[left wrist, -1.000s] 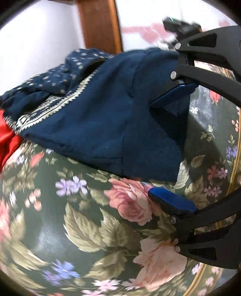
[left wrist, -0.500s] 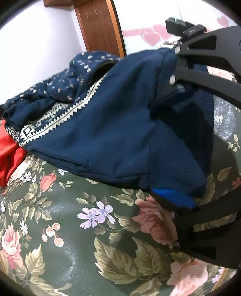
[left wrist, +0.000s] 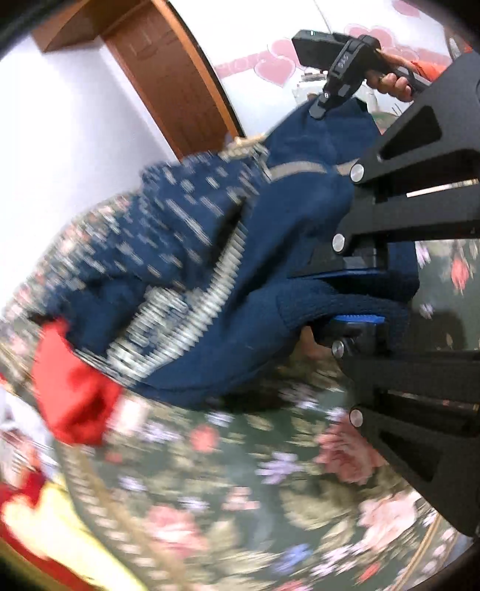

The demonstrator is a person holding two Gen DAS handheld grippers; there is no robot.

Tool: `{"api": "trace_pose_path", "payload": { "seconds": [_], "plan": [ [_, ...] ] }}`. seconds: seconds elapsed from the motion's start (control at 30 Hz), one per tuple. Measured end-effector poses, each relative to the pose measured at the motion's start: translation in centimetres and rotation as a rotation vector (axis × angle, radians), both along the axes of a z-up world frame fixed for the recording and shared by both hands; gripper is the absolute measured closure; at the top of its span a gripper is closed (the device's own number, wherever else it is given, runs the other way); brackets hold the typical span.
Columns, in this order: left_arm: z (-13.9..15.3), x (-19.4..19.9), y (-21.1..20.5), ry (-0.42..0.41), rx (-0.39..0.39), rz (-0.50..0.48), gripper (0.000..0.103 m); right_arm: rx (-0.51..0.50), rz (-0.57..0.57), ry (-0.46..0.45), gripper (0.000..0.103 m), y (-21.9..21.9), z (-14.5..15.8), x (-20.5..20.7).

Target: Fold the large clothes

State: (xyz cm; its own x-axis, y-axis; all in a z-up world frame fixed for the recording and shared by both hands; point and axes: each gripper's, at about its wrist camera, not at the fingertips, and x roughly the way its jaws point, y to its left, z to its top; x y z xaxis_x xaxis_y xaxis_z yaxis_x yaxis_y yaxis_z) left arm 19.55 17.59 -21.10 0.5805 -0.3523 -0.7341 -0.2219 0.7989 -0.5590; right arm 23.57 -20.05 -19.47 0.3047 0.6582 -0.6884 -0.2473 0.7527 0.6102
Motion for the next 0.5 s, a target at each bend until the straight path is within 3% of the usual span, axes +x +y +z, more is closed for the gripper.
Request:
{"api": "trace_pose_path", "payload": {
  "seconds": [0.3, 0.5],
  "plan": [
    [9.8, 5.5, 2.0, -0.208, 0.079, -0.003, 0.090, -0.021, -0.044, -0.211, 0.096, 1.1, 6.7, 5.9],
    [12.1, 10.9, 3.4, -0.232, 0.146, 0.054, 0.090, -0.010, -0.127, -0.250, 0.096, 0.3, 8.2, 12.0]
  ]
}}
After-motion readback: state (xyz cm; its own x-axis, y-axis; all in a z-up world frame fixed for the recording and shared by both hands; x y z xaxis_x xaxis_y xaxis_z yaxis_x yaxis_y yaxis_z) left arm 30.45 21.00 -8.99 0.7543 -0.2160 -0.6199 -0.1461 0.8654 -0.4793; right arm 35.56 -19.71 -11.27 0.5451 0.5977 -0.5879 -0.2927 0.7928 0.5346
